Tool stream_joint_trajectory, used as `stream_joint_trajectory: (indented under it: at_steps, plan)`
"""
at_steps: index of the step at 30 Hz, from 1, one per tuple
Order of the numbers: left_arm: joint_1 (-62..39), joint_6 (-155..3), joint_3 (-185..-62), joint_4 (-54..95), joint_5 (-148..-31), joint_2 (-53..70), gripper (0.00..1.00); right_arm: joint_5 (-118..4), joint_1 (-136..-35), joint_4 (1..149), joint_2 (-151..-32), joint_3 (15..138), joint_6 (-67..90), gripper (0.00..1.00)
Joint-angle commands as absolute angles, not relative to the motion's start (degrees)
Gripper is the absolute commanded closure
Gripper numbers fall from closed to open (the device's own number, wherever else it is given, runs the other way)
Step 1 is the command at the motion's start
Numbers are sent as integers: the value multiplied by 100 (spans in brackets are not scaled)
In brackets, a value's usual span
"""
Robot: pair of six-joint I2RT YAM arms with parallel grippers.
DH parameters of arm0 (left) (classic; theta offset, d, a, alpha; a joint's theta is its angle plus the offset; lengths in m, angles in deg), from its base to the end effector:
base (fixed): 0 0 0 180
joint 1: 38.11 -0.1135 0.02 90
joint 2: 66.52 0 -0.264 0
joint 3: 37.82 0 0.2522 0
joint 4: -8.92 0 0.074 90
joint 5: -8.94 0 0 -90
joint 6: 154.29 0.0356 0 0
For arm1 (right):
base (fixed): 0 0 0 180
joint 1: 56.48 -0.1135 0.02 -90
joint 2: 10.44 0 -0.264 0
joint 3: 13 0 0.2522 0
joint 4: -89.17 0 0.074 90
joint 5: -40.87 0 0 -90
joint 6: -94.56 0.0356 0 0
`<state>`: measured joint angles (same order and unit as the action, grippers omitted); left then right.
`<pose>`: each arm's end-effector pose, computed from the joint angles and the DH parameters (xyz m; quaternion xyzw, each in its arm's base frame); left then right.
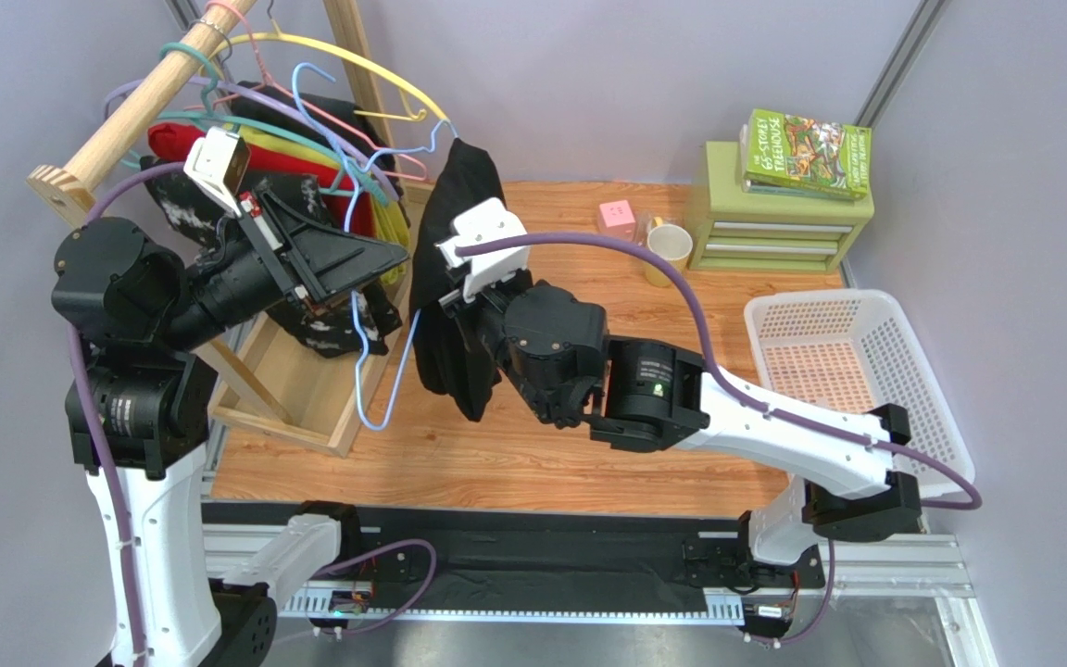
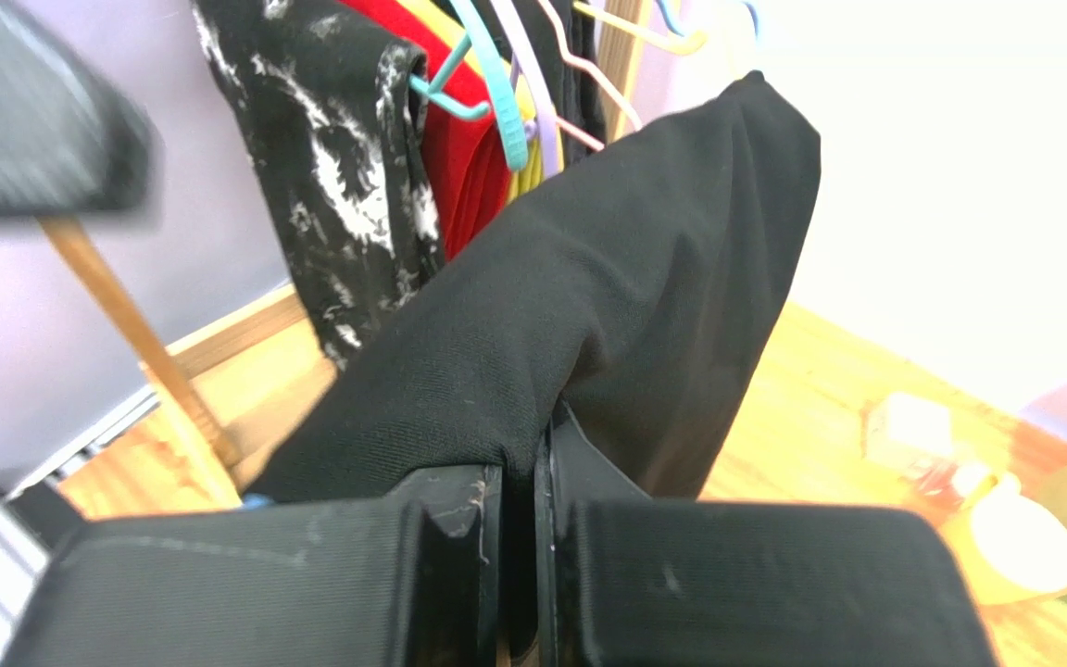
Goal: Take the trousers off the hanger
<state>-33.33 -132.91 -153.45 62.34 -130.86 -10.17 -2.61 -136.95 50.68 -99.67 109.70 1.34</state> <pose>0.0964 -0.0353 0.5600 -0.0561 0.6811 -0.6286 0.3713 0.0793 0.3162 0.5079 -0.2532 0.6826 0.1599 0.6666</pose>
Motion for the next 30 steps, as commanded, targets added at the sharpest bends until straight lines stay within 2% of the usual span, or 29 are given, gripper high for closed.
stream_joint_trajectory:
  at_steps: [1,11,18,23,27,30]
  plan:
    - [-3371,-12125,-15337,6836,-12625,-1194,100,18,-13690,5546,-10070,11790,-483,100]
    - [-3371,-11289,-14766,7611,-12088,-1440,100,-104,-13690,6108,-9947,11932,-862,100]
    - [-3371,-11192,-14545,7796,-11991,-1493,100,-343,-13690,5837,-10000,12240,-845,100]
    - [-3380,-11341,-15377,7700,-12087,-1248,100,-307,-13690,5328,-9449,11565,-250,100]
    - [-3371,-11675,-16336,7068,-12368,-791,100,-579,-13690,5002,-8867,10440,383,100]
    - [-3380,-11948,-16856,6514,-12439,-571,100,-895,-13699,4650,-8647,10184,806,100]
